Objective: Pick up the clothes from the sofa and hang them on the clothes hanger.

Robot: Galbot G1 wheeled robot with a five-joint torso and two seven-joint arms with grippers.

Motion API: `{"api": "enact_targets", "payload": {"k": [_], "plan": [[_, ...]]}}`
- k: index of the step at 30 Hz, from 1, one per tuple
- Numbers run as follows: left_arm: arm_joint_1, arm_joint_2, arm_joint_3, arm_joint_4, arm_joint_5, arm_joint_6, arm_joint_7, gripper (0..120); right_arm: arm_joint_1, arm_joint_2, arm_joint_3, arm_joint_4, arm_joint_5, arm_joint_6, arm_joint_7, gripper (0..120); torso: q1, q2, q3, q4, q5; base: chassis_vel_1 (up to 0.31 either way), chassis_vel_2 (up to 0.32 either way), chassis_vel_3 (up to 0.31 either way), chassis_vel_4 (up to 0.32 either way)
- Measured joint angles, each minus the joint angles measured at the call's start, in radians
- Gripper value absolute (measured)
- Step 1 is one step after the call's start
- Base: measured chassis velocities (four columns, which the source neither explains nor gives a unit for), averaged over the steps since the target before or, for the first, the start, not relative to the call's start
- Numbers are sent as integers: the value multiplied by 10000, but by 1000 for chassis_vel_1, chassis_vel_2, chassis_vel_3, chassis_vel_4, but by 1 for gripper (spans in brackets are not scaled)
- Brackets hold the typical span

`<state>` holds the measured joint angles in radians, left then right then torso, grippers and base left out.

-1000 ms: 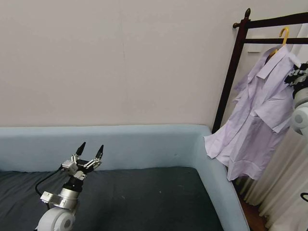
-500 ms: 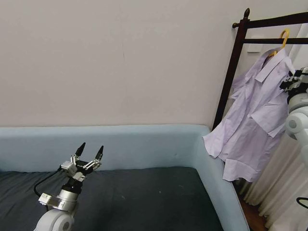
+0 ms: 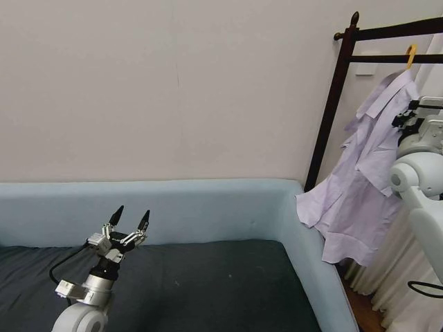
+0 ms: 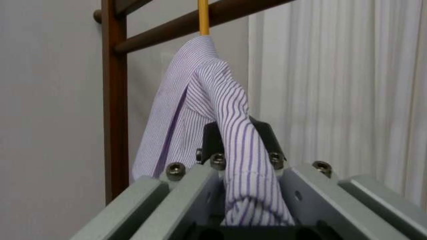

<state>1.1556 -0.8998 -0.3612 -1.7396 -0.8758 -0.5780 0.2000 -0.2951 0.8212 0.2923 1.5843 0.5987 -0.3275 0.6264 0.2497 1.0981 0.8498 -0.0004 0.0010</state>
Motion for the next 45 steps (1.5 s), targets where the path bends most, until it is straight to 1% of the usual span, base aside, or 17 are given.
{"api": "enact_targets", "payload": {"k": [7,11,14,15,17,18,21,22,26,29,31,34,35,38,39,43,45], "plan": [[177,26,-102,-137,0,6,-21,100,172,255,-355,-286,-87,-360,73,0,1,0,0,2,-1,0,0,0,0],[332,-48,-212,-224,4,6,-40,100,-199,183,-224,152,151,-212,-310,12,1,0,0,1,1,0,0,0,0],[734,-273,-442,-552,248,115,-511,100,-1381,-213,263,1305,402,844,-1311,27,0,0,-1,-2,-2,0,0,0,0],[734,-273,-442,-552,248,115,-511,100,-1381,-213,263,1305,402,844,-1311,27,0,0,-1,-2,-2,0,0,0,0],[1228,-557,-667,-1053,629,450,-995,100,-2548,-442,636,2167,447,2131,-2665,36,-1,1,-1,-5,2,0,0,0,0],[1228,-557,-667,-1053,629,450,-995,100,-2548,-442,636,2167,447,2131,-2665,36,-1,1,-1,-5,2,0,0,0,0],[1934,-1217,-735,-1910,1948,1012,-2124,100,-4253,-370,849,2801,348,3729,-4414,51,-3,1,-3,0,-4,0,0,0,0],[1934,-1217,-735,-1910,1948,1012,-2124,100,-4253,-370,849,2801,348,3729,-4414,51,-3,1,-3,0,-4,0,0,0,0],[2659,-2449,-451,-2538,3886,1637,-4129,100,-6825,772,677,2955,166,5143,-5299,71,-2,0,-1,2,3,0,0,0,0],[2649,-3002,-393,-2236,4458,1024,-4335,100,-7768,1558,642,2874,-251,5596,-5493,79,-3,1,-1,1,2,0,0,0,0],[2634,-3096,-391,-2138,4542,911,-4273,100,-7952,1725,646,2858,-383,5697,-5525,81,-3,1,-2,1,2,0,0,0,0],[2740,-3660,-313,-1690,4730,468,-4079,100,-9109,2838,747,2776,-1303,6244,-5535,98,-2,0,-2,-2,1,0,0,0,0],[2740,-3660,-313,-1690,4730,468,-4079,100,-9109,2838,747,2776,-1303,6244,-5535,98,-2,0,-2,-2,1,0,0,0,0],[3160,-4222,-252,-1468,5066,109,-3757,100,-10147,3889,743,2696,-2607,6760,-5591,100,-2,1,-1,2,-1,0,0,0,0],[3160,-4222,-252,-1468,5066,109,-3757,100,-10147,3889,743,2696,-2607,6760,-5591,100,-2,1,-1,2,-1,0,0,0,0],[3352,-4763,-143,-1438,5582,127,-3694,100,-11003,4991,882,2807,-3791,7240,-5641,100,-2,1,-2,0,0,0,0,0,0],[3352,-4787,-136,-1423,5614,131,-3697,100,-11034,5038,888,2806,-3848,7272,-5641,100,-2,1,-2,0,0,0,0,0,0]]}}
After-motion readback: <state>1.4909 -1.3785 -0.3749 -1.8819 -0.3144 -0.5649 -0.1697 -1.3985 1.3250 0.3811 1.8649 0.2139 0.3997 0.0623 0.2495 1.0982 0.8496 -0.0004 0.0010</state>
